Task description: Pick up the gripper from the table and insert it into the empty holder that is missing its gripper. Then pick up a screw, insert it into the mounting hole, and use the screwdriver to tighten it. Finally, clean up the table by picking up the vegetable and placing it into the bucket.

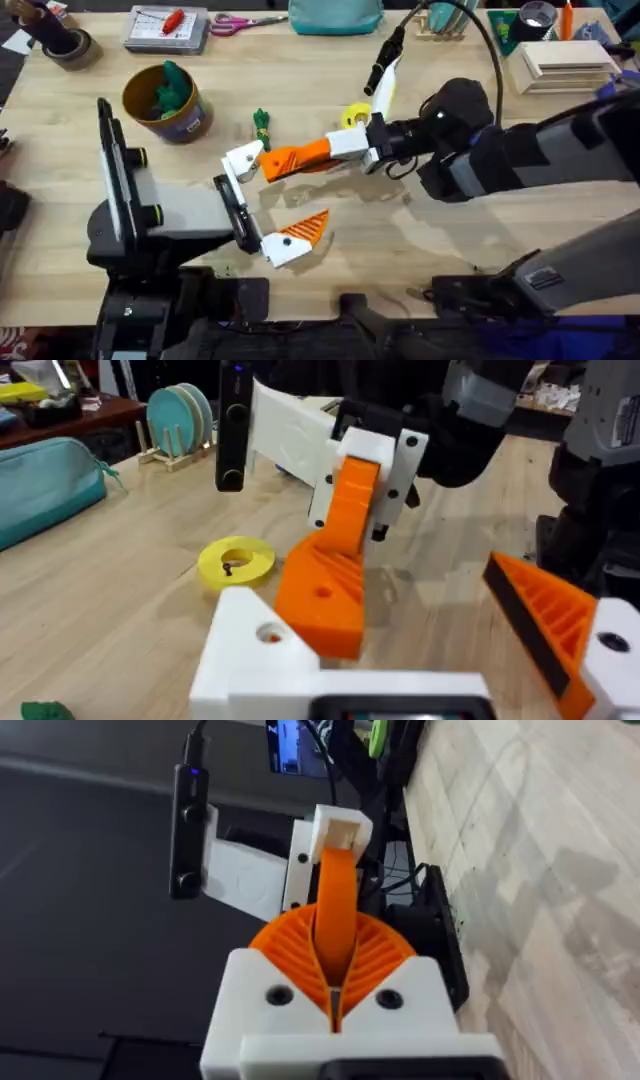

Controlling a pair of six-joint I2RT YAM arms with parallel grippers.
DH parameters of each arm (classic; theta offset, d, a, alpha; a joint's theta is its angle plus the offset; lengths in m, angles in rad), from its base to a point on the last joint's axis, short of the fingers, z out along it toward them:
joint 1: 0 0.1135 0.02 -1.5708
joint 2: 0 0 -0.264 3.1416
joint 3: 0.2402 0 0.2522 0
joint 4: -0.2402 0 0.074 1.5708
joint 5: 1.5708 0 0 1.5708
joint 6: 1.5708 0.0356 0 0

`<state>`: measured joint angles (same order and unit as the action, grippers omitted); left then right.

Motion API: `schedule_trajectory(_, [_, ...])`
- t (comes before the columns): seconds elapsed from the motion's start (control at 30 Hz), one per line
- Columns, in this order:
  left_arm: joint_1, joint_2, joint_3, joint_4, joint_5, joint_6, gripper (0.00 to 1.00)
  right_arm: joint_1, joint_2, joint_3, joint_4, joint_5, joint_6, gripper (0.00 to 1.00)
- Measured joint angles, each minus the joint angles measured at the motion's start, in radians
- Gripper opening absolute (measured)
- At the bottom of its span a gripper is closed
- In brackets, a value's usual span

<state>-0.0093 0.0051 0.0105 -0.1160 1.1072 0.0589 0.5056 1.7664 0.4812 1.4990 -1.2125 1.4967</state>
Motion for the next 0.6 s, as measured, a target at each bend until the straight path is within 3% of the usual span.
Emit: schedule_trajectory(0.6, [0.0,0.0,0.0,0.0,0.0,0.0,0.985,0.003,0.0,0.0,-0.019,0.004,0.022,0.009])
